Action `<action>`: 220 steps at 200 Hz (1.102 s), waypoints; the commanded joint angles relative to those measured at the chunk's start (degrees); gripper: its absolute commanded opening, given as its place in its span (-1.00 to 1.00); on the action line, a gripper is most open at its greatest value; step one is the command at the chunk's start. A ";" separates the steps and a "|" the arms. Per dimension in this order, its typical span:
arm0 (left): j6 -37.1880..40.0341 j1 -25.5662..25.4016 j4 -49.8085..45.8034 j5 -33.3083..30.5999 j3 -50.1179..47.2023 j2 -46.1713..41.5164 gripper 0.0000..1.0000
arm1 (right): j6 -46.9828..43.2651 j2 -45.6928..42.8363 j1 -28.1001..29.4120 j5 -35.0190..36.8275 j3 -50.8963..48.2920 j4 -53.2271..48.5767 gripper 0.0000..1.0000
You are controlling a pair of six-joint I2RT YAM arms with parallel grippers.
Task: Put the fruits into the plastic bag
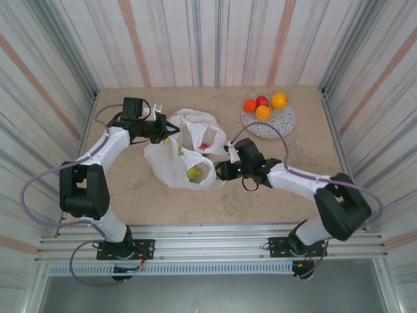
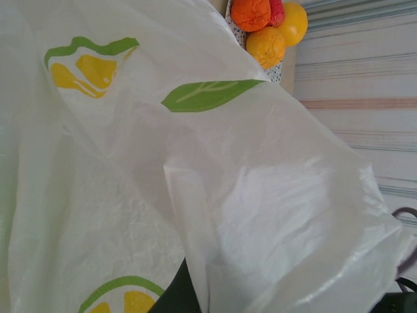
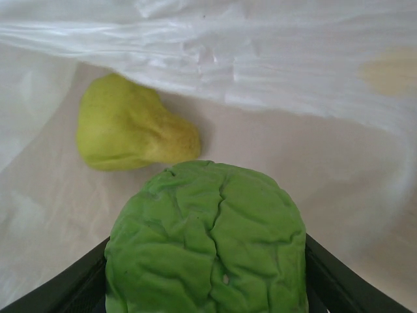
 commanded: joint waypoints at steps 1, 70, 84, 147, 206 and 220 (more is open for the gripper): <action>0.55 0.31 -0.51 0.55 -0.60 -2.44 -1.00 | 1.59 4.61 1.94 1.56 4.60 7.36 0.12; 0.37 0.13 -0.50 0.80 -0.51 -2.61 -1.00 | 7.15 11.92 5.38 11.74 7.43 20.97 0.11; 0.33 0.12 -0.43 0.89 -0.50 -2.72 -1.00 | 7.94 12.76 5.49 13.10 7.88 22.45 0.11; 0.12 0.14 -0.14 1.19 -0.67 -2.70 -1.00 | 9.97 16.53 6.13 14.32 12.11 24.55 0.11; -0.01 0.12 -0.07 1.30 -0.63 -2.70 -1.00 | 11.10 20.83 6.80 14.07 16.98 26.41 0.11; -0.06 0.12 -0.07 1.40 -0.55 -2.79 -1.00 | 11.83 21.77 6.81 14.47 17.93 26.91 0.10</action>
